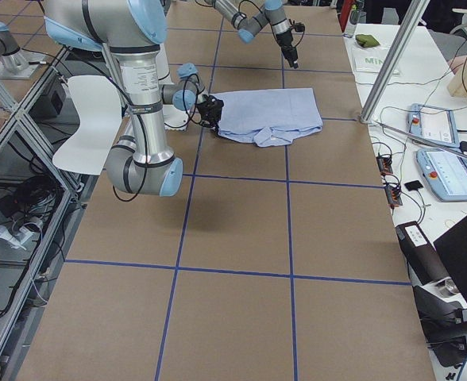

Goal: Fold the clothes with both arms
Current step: 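Move the left gripper to the other near corner beside the right gripper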

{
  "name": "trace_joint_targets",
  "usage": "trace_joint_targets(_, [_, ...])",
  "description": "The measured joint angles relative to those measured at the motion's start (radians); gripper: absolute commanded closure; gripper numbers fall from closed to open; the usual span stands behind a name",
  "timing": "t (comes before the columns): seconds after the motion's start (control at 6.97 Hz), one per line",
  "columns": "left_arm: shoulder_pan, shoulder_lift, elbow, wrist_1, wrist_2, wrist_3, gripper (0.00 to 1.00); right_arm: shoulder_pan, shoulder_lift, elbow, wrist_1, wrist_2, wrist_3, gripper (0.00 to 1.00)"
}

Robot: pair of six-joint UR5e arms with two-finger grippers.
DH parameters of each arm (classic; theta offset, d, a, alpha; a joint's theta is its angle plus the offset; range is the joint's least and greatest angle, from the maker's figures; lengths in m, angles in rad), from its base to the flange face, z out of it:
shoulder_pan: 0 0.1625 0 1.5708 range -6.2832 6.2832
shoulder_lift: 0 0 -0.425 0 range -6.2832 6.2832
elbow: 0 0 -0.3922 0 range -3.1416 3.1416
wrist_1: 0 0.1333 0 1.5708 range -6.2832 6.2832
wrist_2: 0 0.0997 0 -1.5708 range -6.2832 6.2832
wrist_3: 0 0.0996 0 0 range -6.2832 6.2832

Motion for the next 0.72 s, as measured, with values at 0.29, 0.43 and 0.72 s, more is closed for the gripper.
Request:
trace_joint_targets(0.29, [0.082,0.140,-0.207,0.021,0.005,-0.147,0.42,-0.021,-0.002,0.042,-0.036,0.000,0.011,1.00])
trace_joint_targets(0.43, [0.169,0.216,-0.307,0.023,0.026,-0.245,0.42,-0.034,-0.002,0.057,-0.051,0.002,0.014,1.00])
trace_joint_targets(0.72, [0.424,0.321,-0.436,0.026,0.197,-0.439,0.42,-0.053,-0.003,0.065,-0.058,0.002,0.016,1.00])
